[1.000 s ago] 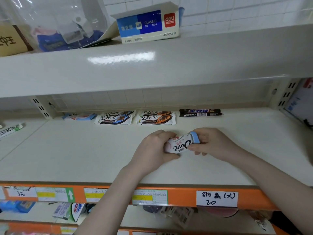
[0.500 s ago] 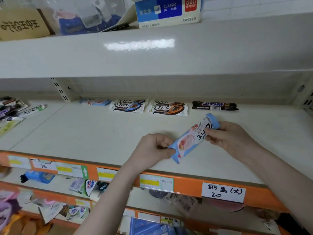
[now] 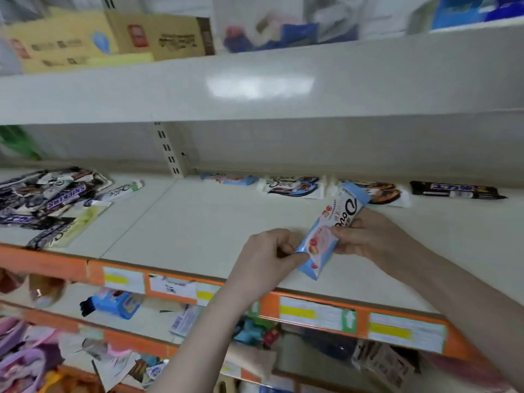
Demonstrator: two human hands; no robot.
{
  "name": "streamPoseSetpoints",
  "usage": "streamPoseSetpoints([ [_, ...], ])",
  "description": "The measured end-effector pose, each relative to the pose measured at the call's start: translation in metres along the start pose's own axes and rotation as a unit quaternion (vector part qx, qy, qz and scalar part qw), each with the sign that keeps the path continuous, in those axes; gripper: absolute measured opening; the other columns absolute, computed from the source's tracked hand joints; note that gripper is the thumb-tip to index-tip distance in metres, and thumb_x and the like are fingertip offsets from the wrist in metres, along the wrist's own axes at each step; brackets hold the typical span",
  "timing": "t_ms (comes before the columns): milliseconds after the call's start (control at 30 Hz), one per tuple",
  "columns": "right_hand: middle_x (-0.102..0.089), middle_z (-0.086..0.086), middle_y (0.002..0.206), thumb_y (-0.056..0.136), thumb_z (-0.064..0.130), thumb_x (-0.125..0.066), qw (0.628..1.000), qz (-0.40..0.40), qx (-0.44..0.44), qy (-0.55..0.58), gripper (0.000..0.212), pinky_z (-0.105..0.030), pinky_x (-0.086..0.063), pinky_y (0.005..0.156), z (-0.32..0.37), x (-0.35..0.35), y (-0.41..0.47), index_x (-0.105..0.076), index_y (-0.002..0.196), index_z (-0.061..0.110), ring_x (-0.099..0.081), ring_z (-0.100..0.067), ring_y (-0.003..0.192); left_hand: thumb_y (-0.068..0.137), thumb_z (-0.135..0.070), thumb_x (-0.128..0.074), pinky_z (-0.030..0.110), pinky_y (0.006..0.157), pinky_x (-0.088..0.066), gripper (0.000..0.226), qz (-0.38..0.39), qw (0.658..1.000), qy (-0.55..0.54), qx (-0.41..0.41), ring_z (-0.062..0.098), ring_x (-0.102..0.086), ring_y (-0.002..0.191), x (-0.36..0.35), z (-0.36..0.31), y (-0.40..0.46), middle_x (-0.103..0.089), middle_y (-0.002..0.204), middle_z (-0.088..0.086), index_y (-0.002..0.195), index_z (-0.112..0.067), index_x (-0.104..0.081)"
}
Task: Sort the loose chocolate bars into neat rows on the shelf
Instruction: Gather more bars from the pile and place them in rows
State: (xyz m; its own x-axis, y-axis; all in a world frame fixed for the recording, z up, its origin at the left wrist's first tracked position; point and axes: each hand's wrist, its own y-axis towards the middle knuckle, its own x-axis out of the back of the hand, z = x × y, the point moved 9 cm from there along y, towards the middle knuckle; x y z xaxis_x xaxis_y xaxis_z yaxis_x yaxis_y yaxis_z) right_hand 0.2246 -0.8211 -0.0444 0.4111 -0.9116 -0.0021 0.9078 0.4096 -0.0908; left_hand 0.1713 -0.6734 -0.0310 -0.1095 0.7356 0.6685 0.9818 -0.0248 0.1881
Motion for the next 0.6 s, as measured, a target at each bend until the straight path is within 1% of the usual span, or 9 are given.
streamPoseSetpoints([
  [100,-0.07,-0.002,0.096,0.087,0.0,-0.055,0.999,0.008,0.028,-0.033,0.022,-0.029,-0.056,0.071,0.01,-0.064,0.033,-0.059,0.103,0.013,-0.068,-0.015,0.086,0.08,-0.027,-0.07,0.021,0.064,-0.041,0.015,-0.008,0.999,0.036,-0.024,0.008,-0.056,0.067,0.055,0.041,-0.004,-0.067,0.076,-0.004,0.084,-0.013,-0.067],
  [233,-0.068,-0.004,0.092,0.087,-0.005,-0.052,0.995,-0.006,0.066,-0.078,0.025,-0.023,-0.053,0.062,0.026,-0.138,0.074,-0.055,0.108,0.007,-0.066,-0.006,0.073,0.084,-0.03,-0.066,0.023,0.065,-0.042,0.013,-0.026,0.995,0.086,-0.052,0.009,-0.057,0.069,0.126,0.097,-0.006,-0.066,0.075,-0.008,0.081,-0.017,-0.067],
  [300,-0.067,-0.014,0.094,0.086,-0.004,-0.054,0.992,-0.017,0.08,-0.101,0.022,-0.018,-0.051,0.058,0.035,-0.156,0.085,-0.058,0.105,0.006,-0.064,-0.005,0.068,0.084,-0.031,-0.065,0.029,0.068,-0.044,0.013,-0.044,0.99,0.12,-0.065,0.013,-0.058,0.073,0.148,0.113,-0.005,-0.065,0.078,-0.005,0.082,-0.018,-0.066],
  [367,-0.066,-0.027,0.093,0.085,0.001,-0.058,0.986,-0.036,0.084,-0.142,0.012,-0.015,-0.047,0.056,0.043,-0.171,0.096,-0.063,0.095,0.005,-0.059,-0.011,0.068,0.085,-0.03,-0.064,0.031,0.072,-0.043,0.014,-0.058,0.985,0.145,-0.076,0.018,-0.058,0.081,0.167,0.128,-0.001,-0.064,0.085,-0.001,0.087,-0.017,-0.067],
  [400,-0.066,-0.024,0.087,0.086,0.002,-0.059,0.983,-0.04,0.081,-0.158,0.011,-0.013,-0.044,0.054,0.048,-0.176,0.099,-0.065,0.088,0.01,-0.056,-0.011,0.067,0.085,-0.029,-0.064,0.031,0.074,-0.043,0.015,-0.062,0.982,0.157,-0.08,0.02,-0.058,0.085,0.173,0.134,0.002,-0.063,0.088,0.001,0.089,-0.016,-0.067],
  [433,-0.063,-0.017,0.079,0.086,0.001,-0.057,0.98,-0.04,0.081,-0.175,0.019,-0.012,-0.04,0.052,0.051,-0.179,0.102,-0.066,0.081,0.017,-0.053,-0.011,0.064,0.084,-0.029,-0.064,0.031,0.076,-0.043,0.016,-0.062,0.981,0.165,-0.083,0.022,-0.058,0.088,0.176,0.139,0.005,-0.063,0.091,0.003,0.091,-0.015,-0.067],
  [467,-0.058,-0.011,0.075,0.087,0.002,-0.057,0.977,-0.043,0.079,-0.192,0.026,-0.014,-0.036,0.051,0.054,-0.18,0.105,-0.066,0.075,0.024,-0.049,-0.012,0.064,0.084,-0.029,-0.065,0.032,0.079,-0.044,0.017,-0.054,0.98,0.168,-0.087,0.024,-0.059,0.091,0.177,0.143,0.008,-0.063,0.094,0.005,0.092,-0.014,-0.068],
  [500,-0.055,-0.009,0.074,0.087,0.004,-0.057,0.973,-0.051,0.076,-0.21,0.03,-0.018,-0.033,0.052,0.057,-0.179,0.109,-0.066,0.071,0.027,-0.046,-0.013,0.066,0.083,-0.027,-0.065,0.033,0.081,-0.045,0.018,-0.045,0.981,0.166,-0.092,0.026,-0.059,0.093,0.176,0.145,0.011,-0.063,0.096,0.006,0.093,-0.013,-0.068],
  [600,-0.055,-0.006,0.074,0.088,0.008,-0.058,0.965,-0.059,0.061,-0.247,0.028,-0.021,-0.032,0.057,0.057,-0.176,0.12,-0.066,0.073,0.03,-0.046,-0.01,0.067,0.084,-0.03,-0.063,0.031,0.088,-0.042,0.021,-0.031,0.982,0.161,-0.091,0.024,-0.056,0.1,0.173,0.154,0.014,-0.061,0.103,0.005,0.098,-0.014,-0.067],
])
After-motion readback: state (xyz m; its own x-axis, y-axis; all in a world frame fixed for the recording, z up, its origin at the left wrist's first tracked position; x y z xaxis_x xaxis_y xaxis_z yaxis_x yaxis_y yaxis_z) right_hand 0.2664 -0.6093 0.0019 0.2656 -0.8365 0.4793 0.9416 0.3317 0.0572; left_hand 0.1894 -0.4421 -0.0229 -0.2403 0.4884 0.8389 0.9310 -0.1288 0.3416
